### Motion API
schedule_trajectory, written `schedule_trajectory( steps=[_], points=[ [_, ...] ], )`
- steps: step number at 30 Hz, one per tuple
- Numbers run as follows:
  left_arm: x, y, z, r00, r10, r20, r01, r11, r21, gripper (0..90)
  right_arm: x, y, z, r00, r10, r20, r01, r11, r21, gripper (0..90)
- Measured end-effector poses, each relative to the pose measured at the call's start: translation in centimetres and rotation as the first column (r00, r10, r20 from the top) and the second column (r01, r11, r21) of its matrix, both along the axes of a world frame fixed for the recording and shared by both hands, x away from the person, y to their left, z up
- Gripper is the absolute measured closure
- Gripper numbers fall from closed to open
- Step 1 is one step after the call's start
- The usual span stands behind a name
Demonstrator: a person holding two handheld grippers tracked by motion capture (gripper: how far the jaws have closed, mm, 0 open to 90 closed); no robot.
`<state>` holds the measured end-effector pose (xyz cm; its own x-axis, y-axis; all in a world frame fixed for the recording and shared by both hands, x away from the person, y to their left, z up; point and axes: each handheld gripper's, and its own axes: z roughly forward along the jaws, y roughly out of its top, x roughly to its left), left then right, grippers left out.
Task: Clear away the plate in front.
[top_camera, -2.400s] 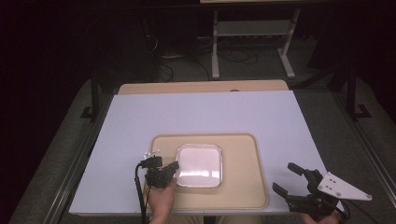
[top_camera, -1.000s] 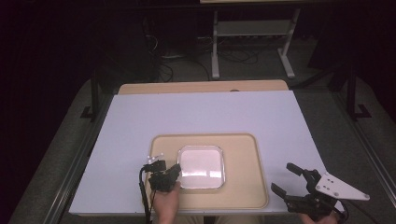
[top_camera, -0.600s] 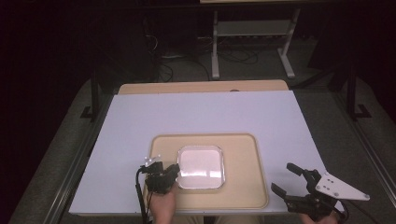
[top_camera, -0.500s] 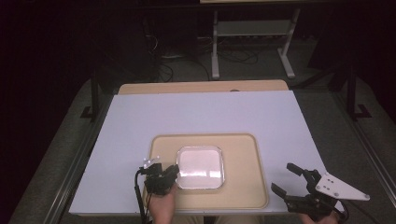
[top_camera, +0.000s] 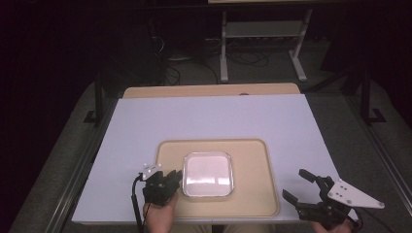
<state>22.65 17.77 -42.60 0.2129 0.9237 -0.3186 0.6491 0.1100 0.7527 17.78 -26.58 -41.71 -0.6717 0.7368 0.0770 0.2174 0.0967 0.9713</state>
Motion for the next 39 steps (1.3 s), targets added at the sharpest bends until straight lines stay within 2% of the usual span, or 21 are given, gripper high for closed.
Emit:
schedule_trajectory(
  steps=[6,9,12,20,22,23,26,27,30,32,34,38,39],
  points=[
    [-0.1,1.0,0.6,0.9952,-0.085,0.048,0.084,0.9963,0.022,69.0,0.0,0.0,0.0,0.9999,-0.014,-0.009,0.014,0.9999,-0.008,13.6],
    [0.2,1.5,0.7,0.9906,-0.124,0.057,0.12,0.9906,0.065,68.3,0.1,0.1,-0.1,0.9998,-0.018,-0.007,0.017,0.9997,-0.019,13.6],
    [0.4,2.2,0.8,0.985,-0.159,0.067,0.153,0.9842,0.089,67.7,0.1,0.1,-0.1,0.9997,-0.023,-0.01,0.022,0.9994,-0.025,13.6],
    [0.7,4.2,1.0,0.9556,-0.271,0.116,0.26,0.9603,0.102,59.4,0.2,0.2,-0.1,0.9995,-0.028,-0.014,0.027,0.9989,-0.038,13.6],
    [0.7,4.7,1.1,0.948,-0.291,0.128,0.274,0.9519,0.137,57.2,0.2,0.2,-0.1,0.9994,-0.03,-0.014,0.029,0.9987,-0.041,13.6],
    [0.7,4.9,1.1,0.9437,-0.301,0.138,0.282,0.9493,0.139,55.6,0.2,0.2,-0.1,0.9994,-0.031,-0.015,0.03,0.9987,-0.042,13.6],
    [0.6,5.6,1.4,0.9335,-0.322,0.158,0.294,0.9393,0.177,46.9,0.2,0.2,-0.1,0.9993,-0.034,-0.016,0.033,0.9985,-0.044,13.6],
    [0.6,6.0,1.5,0.9285,-0.334,0.163,0.304,0.9354,0.18,45.5,0.2,0.3,-0.1,0.9992,-0.035,-0.016,0.035,0.9984,-0.045,13.6],
    [0.5,6.7,1.7,0.9223,-0.342,0.179,0.314,0.9341,0.171,40.4,0.2,0.3,-0.1,0.9992,-0.037,-0.017,0.037,0.9979,-0.053,13.5],
    [0.5,7.0,1.7,0.9133,-0.369,0.173,0.344,0.9258,0.156,38.7,0.2,0.4,-0.1,0.9991,-0.038,-0.017,0.037,0.9977,-0.058,13.6],
    [0.4,7.0,1.6,0.9049,-0.39,0.171,0.363,0.9164,0.169,35.5,0.2,0.4,-0.1,0.9992,-0.037,-0.016,0.036,0.9973,-0.063,13.5],
    [0.0,7.2,1.5,0.8924,-0.412,0.185,0.378,0.906,0.19,34.2,0.2,0.4,-0.1,0.9991,-0.038,-0.017,0.037,0.9974,-0.063,13.5],
    [-0.1,7.2,1.5,0.8901,-0.413,0.193,0.379,0.9054,0.192,33.9,0.2,0.4,-0.1,0.9991,-0.038,-0.017,0.037,0.9974,-0.062,13.5]
  ],
)
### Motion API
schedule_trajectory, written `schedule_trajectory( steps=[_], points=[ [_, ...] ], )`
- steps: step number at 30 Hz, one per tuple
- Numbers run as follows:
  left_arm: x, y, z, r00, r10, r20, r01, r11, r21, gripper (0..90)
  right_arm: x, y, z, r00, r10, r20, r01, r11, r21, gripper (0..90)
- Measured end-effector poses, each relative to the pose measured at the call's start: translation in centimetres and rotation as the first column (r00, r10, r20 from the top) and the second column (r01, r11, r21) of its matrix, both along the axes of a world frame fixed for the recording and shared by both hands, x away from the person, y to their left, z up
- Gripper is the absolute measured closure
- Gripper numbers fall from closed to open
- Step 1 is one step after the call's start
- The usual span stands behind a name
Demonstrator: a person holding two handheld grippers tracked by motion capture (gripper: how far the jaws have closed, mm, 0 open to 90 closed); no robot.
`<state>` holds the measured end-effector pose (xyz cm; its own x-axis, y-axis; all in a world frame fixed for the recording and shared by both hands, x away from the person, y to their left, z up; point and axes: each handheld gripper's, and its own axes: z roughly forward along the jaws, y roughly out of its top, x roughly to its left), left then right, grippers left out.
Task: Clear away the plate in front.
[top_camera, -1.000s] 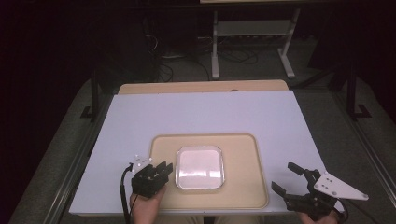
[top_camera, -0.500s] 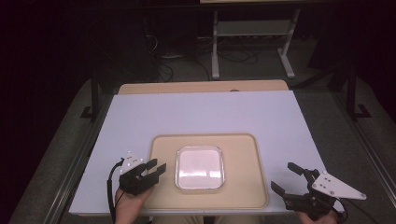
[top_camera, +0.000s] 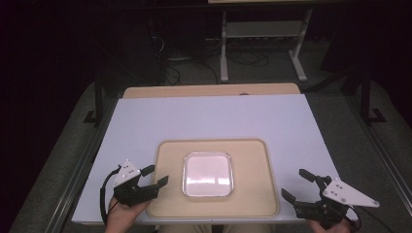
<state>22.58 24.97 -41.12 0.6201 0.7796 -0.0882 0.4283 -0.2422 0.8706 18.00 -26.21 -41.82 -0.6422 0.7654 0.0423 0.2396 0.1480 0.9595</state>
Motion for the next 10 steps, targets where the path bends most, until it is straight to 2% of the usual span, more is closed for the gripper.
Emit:
schedule_trajectory(
  steps=[5,8,10],
  points=[
    [-0.4,0.5,-0.4,0.9998,-0.003,0.018,0.003,0.9999,-0.011,31.7,0.1,-0.2,0.0,1.0,0.0,0.001,0.0,1.0,0.007,13.5],
    [-0.7,1.0,-0.2,0.9992,0.001,0.039,0.001,0.9991,-0.041,30.6,0.1,-0.2,0.0,1.0,0.009,0.002,-0.009,0.9999,0.011,13.5],
    [-0.8,1.2,-0.2,0.9991,0.005,0.043,-0.003,0.999,-0.045,28.8,0.2,-0.1,-0.1,0.9999,0.017,-0.001,-0.017,0.9998,0.007,13.5]
  ],
)
